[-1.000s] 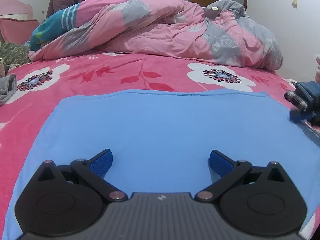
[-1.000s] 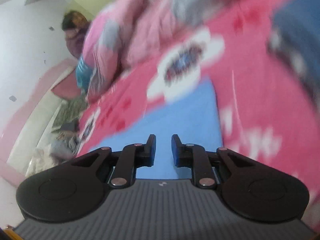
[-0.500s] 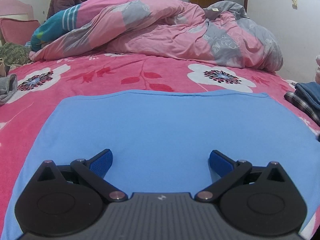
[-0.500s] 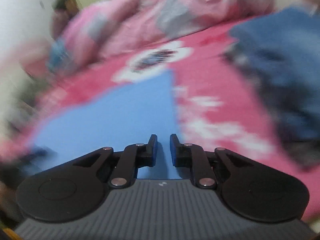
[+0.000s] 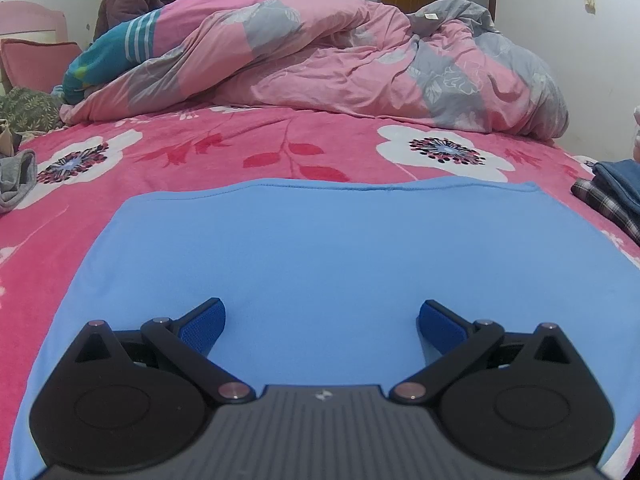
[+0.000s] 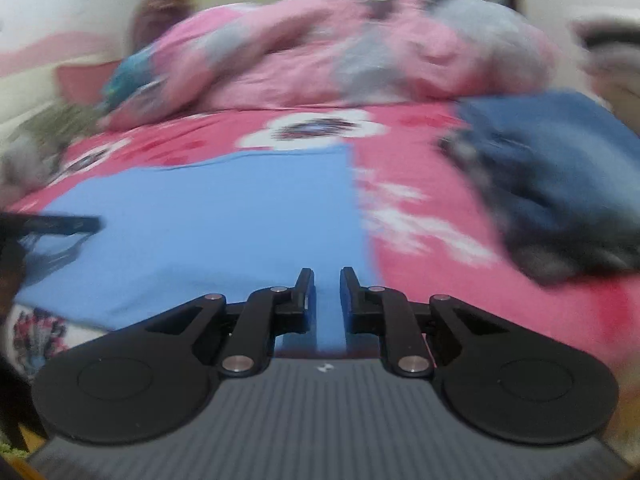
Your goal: Fold clothes
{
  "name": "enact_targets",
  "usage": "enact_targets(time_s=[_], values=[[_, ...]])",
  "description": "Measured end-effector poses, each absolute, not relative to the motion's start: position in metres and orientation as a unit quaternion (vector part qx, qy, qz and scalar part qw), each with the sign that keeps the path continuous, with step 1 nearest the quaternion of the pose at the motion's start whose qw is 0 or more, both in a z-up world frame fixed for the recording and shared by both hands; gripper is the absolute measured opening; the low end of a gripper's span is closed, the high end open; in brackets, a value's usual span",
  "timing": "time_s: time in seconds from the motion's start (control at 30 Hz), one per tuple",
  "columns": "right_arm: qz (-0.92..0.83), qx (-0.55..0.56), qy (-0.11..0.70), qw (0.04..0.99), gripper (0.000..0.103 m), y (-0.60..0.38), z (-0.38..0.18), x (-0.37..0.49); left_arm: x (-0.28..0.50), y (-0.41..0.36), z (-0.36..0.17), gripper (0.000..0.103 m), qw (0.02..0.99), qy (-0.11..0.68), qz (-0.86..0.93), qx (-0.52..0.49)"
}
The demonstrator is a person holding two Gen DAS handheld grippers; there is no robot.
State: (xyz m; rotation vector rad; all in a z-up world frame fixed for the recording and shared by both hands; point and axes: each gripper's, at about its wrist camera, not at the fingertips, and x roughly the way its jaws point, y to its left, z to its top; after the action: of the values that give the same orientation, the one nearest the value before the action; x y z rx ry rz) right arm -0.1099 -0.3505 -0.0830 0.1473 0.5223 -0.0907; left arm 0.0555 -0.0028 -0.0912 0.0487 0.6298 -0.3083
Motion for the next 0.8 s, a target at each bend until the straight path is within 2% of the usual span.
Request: enact_targets(time_s=[0.13, 0.27, 0.4, 0.5, 0.67, 0.8], values=[[-0.112, 0.088, 0.255, 0.956, 0.016, -0.377, -0.08, -0.142, 0.056, -0.003, -0.091, 0.103, 0.939, 0.309, -0.15, 0.025], [-0.054, 0.111, 0.224, 0.967, 0.016, -0.355, -0.081, -0.138, 0.055, -0.003, -0.09, 0.103, 0.939, 0.31, -0.149, 0.026], [-0.002, 0.105, 0.241, 0.965, 0.014, -0.33, -0.09, -0.118, 0.054, -0.003, -0.09, 0.103, 0.939, 0.308, -0.148, 0.024], [-0.03, 0.134, 0.246, 0.96, 0.012, -0.348, -0.092, -0.123, 0.054, -0.002, -0.091, 0.103, 0.94, 0.307, -0.147, 0.024], [-0.112, 0.137, 0.241, 0.954, 0.016, -0.376, -0.084, -0.149, 0.052, -0.003, -0.091, 0.103, 0.941, 0.304, -0.143, 0.024], [-0.053, 0.147, 0.212, 0.965, 0.016, -0.355, -0.071, -0.132, 0.051, -0.002, -0.091, 0.103, 0.942, 0.303, -0.142, 0.023]])
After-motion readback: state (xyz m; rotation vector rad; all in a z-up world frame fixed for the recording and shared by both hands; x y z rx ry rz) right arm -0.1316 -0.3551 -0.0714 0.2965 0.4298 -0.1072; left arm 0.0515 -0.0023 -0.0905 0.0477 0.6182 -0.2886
